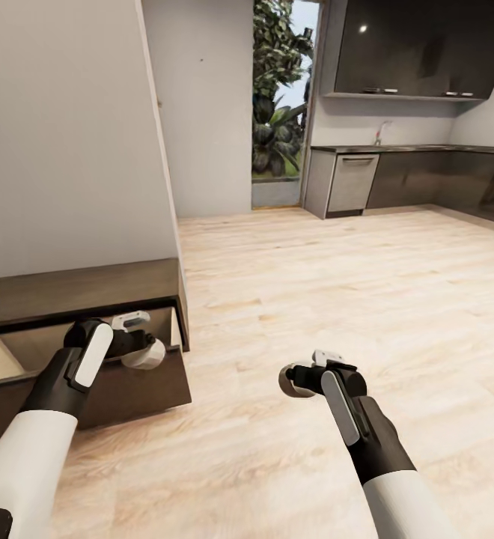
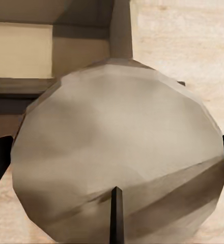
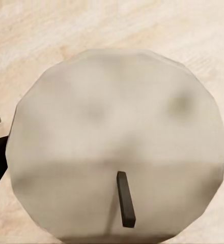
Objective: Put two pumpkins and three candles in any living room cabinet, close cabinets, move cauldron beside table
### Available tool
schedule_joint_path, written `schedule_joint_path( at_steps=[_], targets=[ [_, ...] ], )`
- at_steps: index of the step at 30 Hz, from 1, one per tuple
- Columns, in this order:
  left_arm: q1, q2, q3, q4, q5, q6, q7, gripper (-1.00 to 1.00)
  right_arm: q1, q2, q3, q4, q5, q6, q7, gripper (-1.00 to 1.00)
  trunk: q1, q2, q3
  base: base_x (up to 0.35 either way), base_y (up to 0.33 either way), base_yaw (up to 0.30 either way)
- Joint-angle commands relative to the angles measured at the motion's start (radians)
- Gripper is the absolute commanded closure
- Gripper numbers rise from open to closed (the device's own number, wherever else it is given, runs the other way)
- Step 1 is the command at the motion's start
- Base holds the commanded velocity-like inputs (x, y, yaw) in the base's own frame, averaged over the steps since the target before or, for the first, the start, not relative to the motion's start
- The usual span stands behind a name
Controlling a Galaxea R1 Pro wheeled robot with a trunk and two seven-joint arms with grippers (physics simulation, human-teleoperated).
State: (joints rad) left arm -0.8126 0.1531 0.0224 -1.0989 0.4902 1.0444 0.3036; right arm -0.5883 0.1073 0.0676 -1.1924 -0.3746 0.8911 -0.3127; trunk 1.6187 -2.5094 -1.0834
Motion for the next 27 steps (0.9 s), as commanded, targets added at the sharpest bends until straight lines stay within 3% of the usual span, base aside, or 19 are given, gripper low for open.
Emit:
schedule_joint_path(
  at_steps=[1, 8, 27],
  targets=[
    [0.000, 0.000, 0.000, -0.001, 0.010, 0.003, 0.006, 1.00, -0.001, 0.000, 0.001, -0.001, -0.013, 0.001, -0.013, 1.00, 0.000, 0.000, -0.001, 0.266, 0.193, 0.000],
    [0.000, 0.000, 0.000, -0.001, 0.011, 0.003, 0.006, 1.00, -0.001, 0.001, 0.001, -0.001, -0.013, 0.000, -0.013, 1.00, 0.000, 0.000, 0.004, 0.187, 0.086, 0.069],
    [0.000, 0.000, 0.000, -0.001, 0.010, 0.003, 0.006, 1.00, -0.001, 0.002, 0.001, -0.001, -0.013, 0.001, -0.014, 1.00, 0.000, 0.000, 0.026, 0.014, 0.004, 0.216]
  ],
)
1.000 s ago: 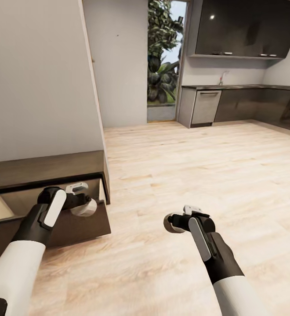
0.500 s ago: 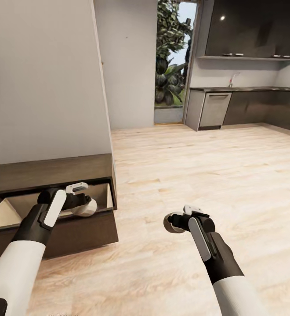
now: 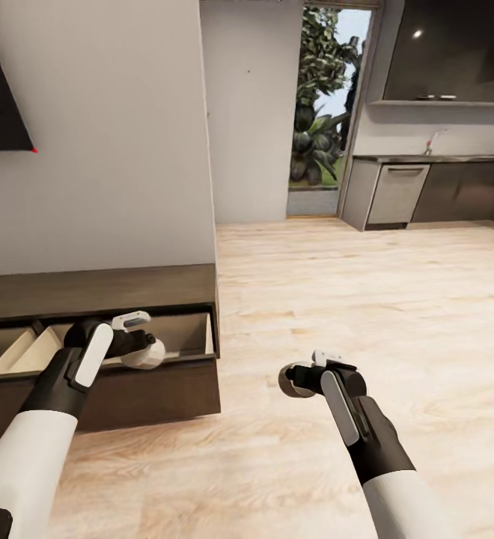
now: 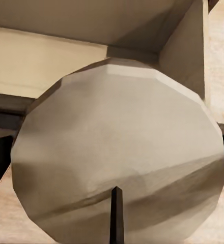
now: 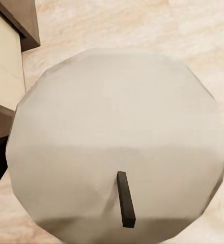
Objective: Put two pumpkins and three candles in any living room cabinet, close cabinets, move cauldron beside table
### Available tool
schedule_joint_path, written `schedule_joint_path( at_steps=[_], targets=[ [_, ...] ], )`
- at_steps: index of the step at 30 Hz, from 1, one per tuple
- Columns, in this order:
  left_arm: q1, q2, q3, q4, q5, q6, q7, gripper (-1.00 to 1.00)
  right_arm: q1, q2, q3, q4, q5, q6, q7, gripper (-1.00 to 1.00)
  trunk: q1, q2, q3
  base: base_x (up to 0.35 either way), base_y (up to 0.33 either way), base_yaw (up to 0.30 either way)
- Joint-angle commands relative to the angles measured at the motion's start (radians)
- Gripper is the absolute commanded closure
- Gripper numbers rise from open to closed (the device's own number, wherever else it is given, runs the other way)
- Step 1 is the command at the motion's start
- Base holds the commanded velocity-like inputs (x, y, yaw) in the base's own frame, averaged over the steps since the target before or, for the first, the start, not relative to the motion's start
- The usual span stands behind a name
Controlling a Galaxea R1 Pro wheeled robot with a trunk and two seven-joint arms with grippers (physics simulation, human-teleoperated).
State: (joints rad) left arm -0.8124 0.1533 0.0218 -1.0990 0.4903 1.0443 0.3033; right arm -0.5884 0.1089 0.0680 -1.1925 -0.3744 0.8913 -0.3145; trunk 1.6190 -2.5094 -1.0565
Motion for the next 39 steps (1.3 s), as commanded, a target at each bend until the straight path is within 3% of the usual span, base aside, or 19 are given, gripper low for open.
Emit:
schedule_joint_path(
  at_steps=[1, 19, 30, 37, 39],
  targets=[
    [-0.001, 0.000, 0.000, -0.001, 0.010, 0.003, 0.007, 1.00, -0.001, 0.000, 0.001, -0.001, -0.014, 0.001, -0.012, 1.00, 0.000, 0.000, 0.000, 0.097, 0.033, 0.236],
    [-0.001, 0.000, 0.001, -0.002, 0.010, 0.003, 0.004, 1.00, 0.000, 0.000, 0.001, -0.016, -0.013, 0.001, -0.013, 1.00, 0.000, 0.000, 0.014, 0.124, 0.096, 0.179],
    [-0.001, 0.000, 0.000, -0.004, 0.010, 0.003, 0.000, 1.00, 0.097, 0.000, 0.002, -0.278, -0.014, 0.041, -0.015, 1.00, 0.000, 0.000, 0.014, 0.004, 0.004, 0.005],
    [-0.001, 0.000, 0.001, -0.004, 0.010, 0.003, 0.000, 1.00, 0.115, 0.007, 0.016, -0.339, -0.014, 0.071, -0.014, 1.00, 0.000, 0.000, 0.014, 0.000, 0.000, 0.000],
    [-0.001, 0.000, 0.002, -0.004, 0.010, 0.003, 0.001, 1.00, 0.116, 0.028, 0.035, -0.349, -0.016, 0.071, -0.012, 1.00, 0.000, 0.000, 0.014, 0.000, 0.000, 0.000]
  ],
)
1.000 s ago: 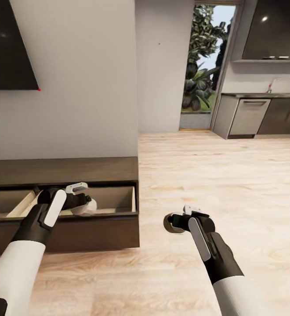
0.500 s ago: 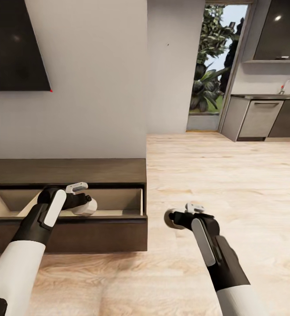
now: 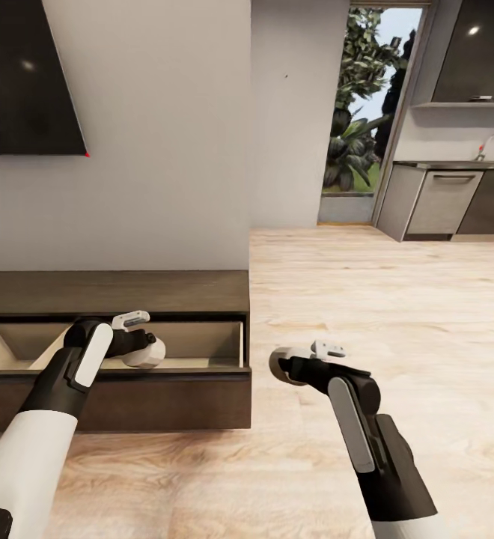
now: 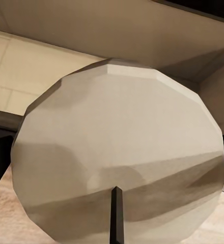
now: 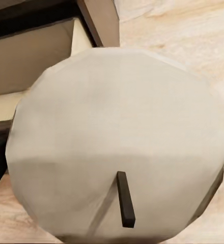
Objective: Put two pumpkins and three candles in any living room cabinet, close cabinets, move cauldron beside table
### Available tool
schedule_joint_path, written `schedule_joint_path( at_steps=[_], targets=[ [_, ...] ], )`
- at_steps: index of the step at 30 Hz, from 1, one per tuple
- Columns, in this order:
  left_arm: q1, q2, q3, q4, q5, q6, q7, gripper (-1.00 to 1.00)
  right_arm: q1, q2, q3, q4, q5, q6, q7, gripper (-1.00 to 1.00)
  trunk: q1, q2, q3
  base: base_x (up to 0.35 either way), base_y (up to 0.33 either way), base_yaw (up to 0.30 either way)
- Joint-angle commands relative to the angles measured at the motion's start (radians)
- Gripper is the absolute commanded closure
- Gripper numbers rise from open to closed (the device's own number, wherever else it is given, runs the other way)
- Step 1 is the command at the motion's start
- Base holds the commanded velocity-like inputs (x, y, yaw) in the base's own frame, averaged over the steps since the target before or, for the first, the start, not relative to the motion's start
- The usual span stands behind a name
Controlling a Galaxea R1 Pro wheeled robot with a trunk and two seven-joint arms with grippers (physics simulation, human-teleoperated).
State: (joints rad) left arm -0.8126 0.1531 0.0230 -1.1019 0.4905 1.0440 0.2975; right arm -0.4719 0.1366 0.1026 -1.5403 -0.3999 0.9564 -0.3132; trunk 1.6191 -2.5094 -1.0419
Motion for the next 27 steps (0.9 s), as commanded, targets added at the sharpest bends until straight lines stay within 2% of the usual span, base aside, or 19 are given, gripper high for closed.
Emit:
schedule_joint_path(
  at_steps=[1, 9, 13, 16, 17, 19, 20, 22, 23, 25, 27],
  targets=[
    [0.000, 0.000, 0.000, -0.001, 0.010, 0.003, 0.006, 1.00, -0.001, 0.002, 0.003, -0.002, 0.010, 0.003, -0.012, 1.00, 0.000, 0.000, -0.001, 0.000, 0.000, 0.000],
    [0.000, 0.000, -0.001, -0.002, 0.011, 0.003, 0.006, 1.00, -0.007, 0.013, 0.023, 0.015, 0.007, -0.028, -0.014, 1.00, 0.000, 0.000, -0.001, 0.000, 0.000, 0.000],
    [0.000, 0.000, -0.001, -0.003, 0.011, 0.003, 0.006, 1.00, -0.019, 0.027, 0.022, 0.017, -0.032, -0.037, -0.057, 1.00, 0.000, 0.000, -0.001, 0.000, 0.000, 0.000],
    [0.000, 0.000, -0.001, -0.004, 0.012, 0.003, 0.005, 1.00, -0.024, 0.032, 0.021, 0.020, -0.127, -0.093, -0.170, 1.00, 0.000, 0.000, -0.001, 0.000, 0.000, 0.000],
    [0.000, 0.000, -0.001, -0.005, 0.013, 0.003, 0.005, 1.00, -0.026, 0.034, 0.026, 0.030, -0.208, -0.144, -0.244, 1.00, 0.000, 0.000, -0.001, 0.000, 0.000, 0.000],
    [0.000, 0.000, -0.001, -0.006, 0.013, 0.003, 0.005, 1.00, -0.029, 0.035, 0.046, 0.042, -0.292, -0.198, -0.327, 1.00, 0.000, 0.000, -0.001, 0.000, 0.000, 0.000],
    [0.000, 0.000, -0.001, -0.007, 0.014, 0.003, 0.005, 1.00, -0.042, 0.035, 0.088, 0.053, -0.365, -0.240, -0.410, 1.00, 0.000, 0.000, -0.001, 0.000, 0.000, 0.000],
    [0.000, 0.000, -0.001, -0.007, 0.015, 0.003, 0.004, 1.00, -0.070, 0.034, 0.128, 0.067, -0.419, -0.268, -0.481, 1.00, 0.000, 0.000, -0.001, 0.000, 0.000, 0.000],
    [0.000, 0.000, 0.001, -0.008, 0.016, 0.003, 0.004, 1.00, -0.106, 0.032, 0.154, 0.095, -0.459, -0.283, -0.530, 1.00, 0.000, 0.000, -0.001, 0.000, 0.000, 0.000],
    [0.000, 0.001, 0.002, -0.008, 0.017, 0.003, 0.003, 1.00, -0.144, 0.032, 0.173, 0.135, -0.493, -0.284, -0.565, 1.00, 0.000, 0.000, -0.001, 0.000, 0.000, 0.000],
    [0.000, 0.001, 0.003, -0.009, 0.018, 0.003, 0.003, 1.00, -0.200, 0.031, 0.189, 0.211, -0.542, -0.240, -0.595, 1.00, 0.000, 0.000, -0.001, 0.000, 0.000, 0.000]
  ],
)
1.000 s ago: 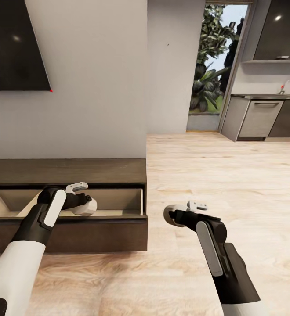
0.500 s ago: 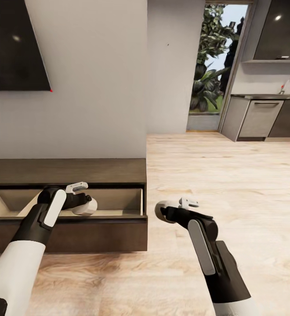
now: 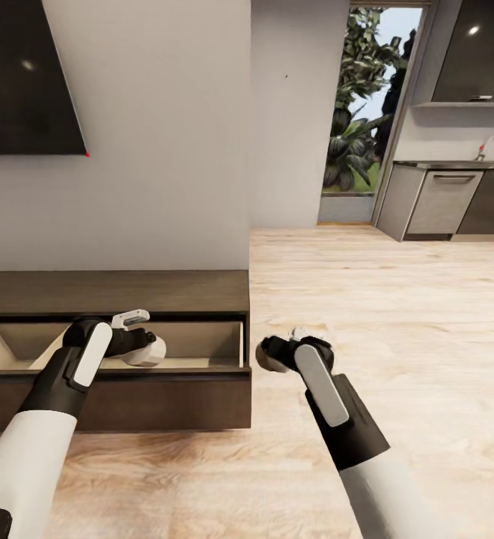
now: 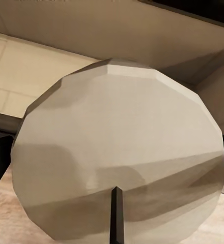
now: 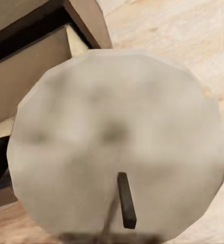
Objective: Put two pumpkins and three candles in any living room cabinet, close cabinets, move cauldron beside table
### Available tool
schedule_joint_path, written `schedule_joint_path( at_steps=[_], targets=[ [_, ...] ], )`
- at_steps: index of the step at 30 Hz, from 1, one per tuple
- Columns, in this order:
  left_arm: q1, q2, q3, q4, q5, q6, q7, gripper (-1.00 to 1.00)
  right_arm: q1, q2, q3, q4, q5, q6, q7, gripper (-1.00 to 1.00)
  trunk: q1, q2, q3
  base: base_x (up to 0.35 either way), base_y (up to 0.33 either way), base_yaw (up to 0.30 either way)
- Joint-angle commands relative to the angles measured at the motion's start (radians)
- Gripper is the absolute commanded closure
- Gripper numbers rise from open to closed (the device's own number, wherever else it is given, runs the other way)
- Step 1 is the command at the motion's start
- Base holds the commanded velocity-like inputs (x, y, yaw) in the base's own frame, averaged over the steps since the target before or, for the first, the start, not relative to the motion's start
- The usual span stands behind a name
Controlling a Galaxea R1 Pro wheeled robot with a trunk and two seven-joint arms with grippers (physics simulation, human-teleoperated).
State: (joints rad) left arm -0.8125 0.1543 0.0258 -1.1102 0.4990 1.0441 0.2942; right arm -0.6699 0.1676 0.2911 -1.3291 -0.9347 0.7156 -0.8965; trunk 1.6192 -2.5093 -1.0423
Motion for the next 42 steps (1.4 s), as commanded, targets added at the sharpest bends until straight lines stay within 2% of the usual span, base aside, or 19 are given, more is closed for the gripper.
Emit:
schedule_joint_path(
  at_steps=[1, 2, 4, 7, 8, 10, 13, 21, 22, 25, 27, 42],
  targets=[
    [0.000, 0.000, 0.000, -0.001, 0.010, 0.003, 0.007, 1.00, -0.035, -0.001, 0.007, 0.050, -0.038, 0.045, -0.019, 1.00, 0.000, -0.001, -0.001, 0.000, 0.000, 0.000],
    [0.000, 0.000, 0.000, -0.002, 0.010, 0.003, 0.007, 1.00, -0.059, -0.001, 0.012, 0.093, -0.067, 0.078, -0.021, 1.00, 0.000, -0.001, -0.001, 0.000, 0.000, 0.000],
    [0.000, 0.000, 0.000, -0.002, 0.010, 0.003, 0.006, 1.00, -0.080, -0.001, 0.017, 0.133, -0.099, 0.104, -0.017, 1.00, 0.000, -0.001, -0.001, 0.000, 0.000, 0.000],
    [0.000, 0.000, -0.001, -0.003, 0.009, 0.003, 0.006, 1.00, -0.093, 0.001, 0.027, 0.170, -0.119, 0.104, -0.009, 1.00, 0.000, -0.001, -0.001, 0.000, 0.000, 0.000],
    [0.000, 0.000, 0.000, -0.003, 0.009, 0.003, 0.006, 1.00, -0.095, 0.002, 0.033, 0.179, -0.121, 0.102, -0.008, 1.00, 0.000, -0.001, -0.001, 0.000, 0.000, 0.000],
    [0.000, 0.000, -0.001, -0.003, 0.009, 0.003, 0.006, 1.00, -0.099, 0.002, 0.076, 0.210, -0.127, 0.095, -0.005, 1.00, 0.000, -0.001, -0.001, 0.000, 0.000, 0.000],
    [0.000, -0.001, -0.003, -0.002, 0.006, 0.003, 0.008, 1.00, -0.101, 0.003, 0.103, 0.226, -0.129, 0.089, 0.006, 1.00, 0.000, -0.001, -0.001, 0.000, 0.000, 0.000],
    [0.000, -0.001, -0.004, -0.002, 0.004, 0.003, 0.008, 1.00, -0.101, 0.001, 0.139, 0.232, -0.120, 0.078, 0.032, 1.00, 0.000, -0.001, -0.001, 0.000, 0.000, 0.000],
    [0.000, -0.001, -0.004, -0.003, 0.004, 0.003, 0.008, 1.00, -0.101, -0.001, 0.166, 0.229, -0.117, 0.078, 0.030, 1.00, 0.000, -0.001, -0.001, 0.000, 0.000, 0.000],
    [0.000, -0.001, -0.004, -0.003, 0.003, 0.003, 0.008, 1.00, -0.100, -0.002, 0.209, 0.224, -0.114, 0.077, 0.025, 1.00, 0.000, -0.001, -0.001, 0.000, 0.000, 0.005],
    [0.000, -0.001, -0.004, -0.003, 0.003, 0.003, 0.008, 1.00, -0.100, -0.003, 0.223, 0.223, -0.115, 0.076, 0.024, 1.00, 0.000, -0.001, -0.002, 0.000, 0.000, 0.064],
    [0.000, -0.001, -0.004, -0.004, 0.003, 0.003, 0.008, 1.00, -0.100, -0.005, 0.236, 0.222, -0.113, 0.075, 0.020, 1.00, 0.000, -0.001, -0.014, 0.073, 0.000, 0.141]
  ],
)
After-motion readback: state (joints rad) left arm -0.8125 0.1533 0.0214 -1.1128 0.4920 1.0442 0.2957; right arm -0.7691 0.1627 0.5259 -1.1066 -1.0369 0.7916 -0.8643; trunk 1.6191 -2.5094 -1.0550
